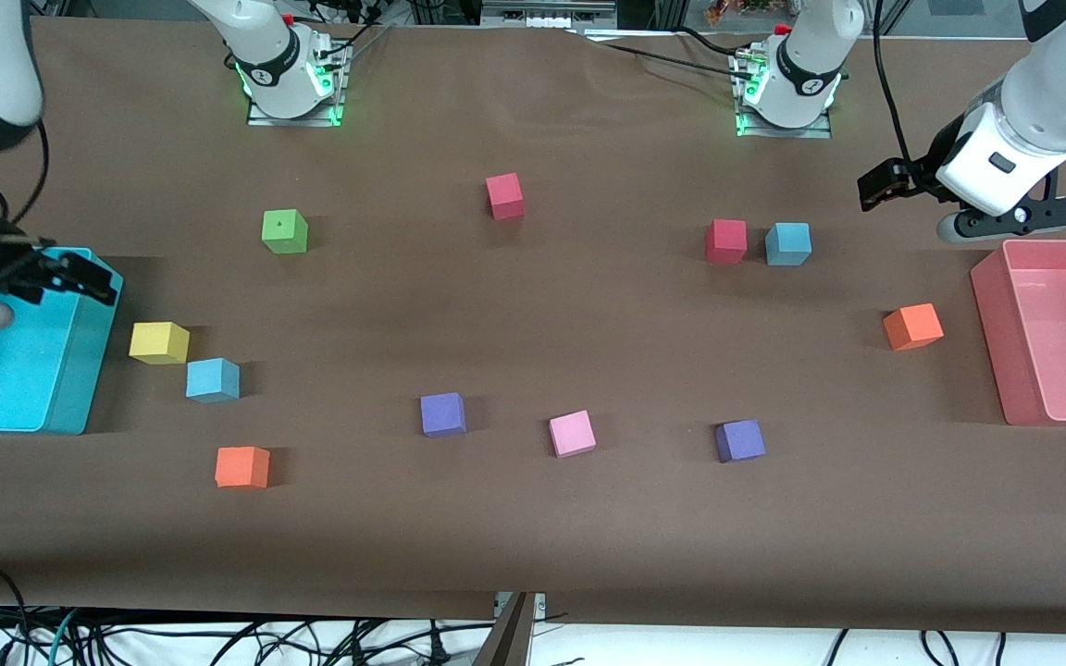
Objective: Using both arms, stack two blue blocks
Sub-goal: 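Lower the right gripper around the light-blue cube and close it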
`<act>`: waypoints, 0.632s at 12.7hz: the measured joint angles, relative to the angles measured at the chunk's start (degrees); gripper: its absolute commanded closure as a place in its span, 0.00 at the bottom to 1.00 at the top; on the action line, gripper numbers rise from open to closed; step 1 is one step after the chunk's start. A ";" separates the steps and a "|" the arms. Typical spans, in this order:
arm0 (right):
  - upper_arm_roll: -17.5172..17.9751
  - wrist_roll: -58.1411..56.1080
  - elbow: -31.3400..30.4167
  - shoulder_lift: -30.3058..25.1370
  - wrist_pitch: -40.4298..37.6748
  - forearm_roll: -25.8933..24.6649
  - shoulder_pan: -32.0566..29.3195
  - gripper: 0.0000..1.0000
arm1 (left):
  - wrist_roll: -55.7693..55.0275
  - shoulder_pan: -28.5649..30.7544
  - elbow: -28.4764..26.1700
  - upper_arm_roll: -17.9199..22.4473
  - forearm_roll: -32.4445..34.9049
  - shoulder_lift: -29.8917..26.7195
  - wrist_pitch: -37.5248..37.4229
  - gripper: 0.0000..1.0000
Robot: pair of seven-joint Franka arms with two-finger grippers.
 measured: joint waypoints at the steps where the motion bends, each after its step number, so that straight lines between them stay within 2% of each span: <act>1: 0.00 -0.65 -0.61 2.20 3.13 -0.08 0.00 0.01 | 0.00 0.00 0.02 0.00 0.00 0.00 -0.01 0.00; 3: 0.03 -2.57 -2.47 6.47 10.59 -0.98 0.03 0.01 | 0.00 0.00 0.04 0.00 0.00 0.01 -0.01 0.00; 6: 0.05 -3.71 -8.68 11.73 24.06 -1.53 0.05 0.01 | 0.00 0.00 0.05 0.00 0.00 0.05 -0.02 0.00; 8: 0.09 -3.71 -9.86 14.53 26.83 -1.55 0.06 0.01 | 0.00 0.00 0.05 0.03 0.00 0.13 -0.02 0.00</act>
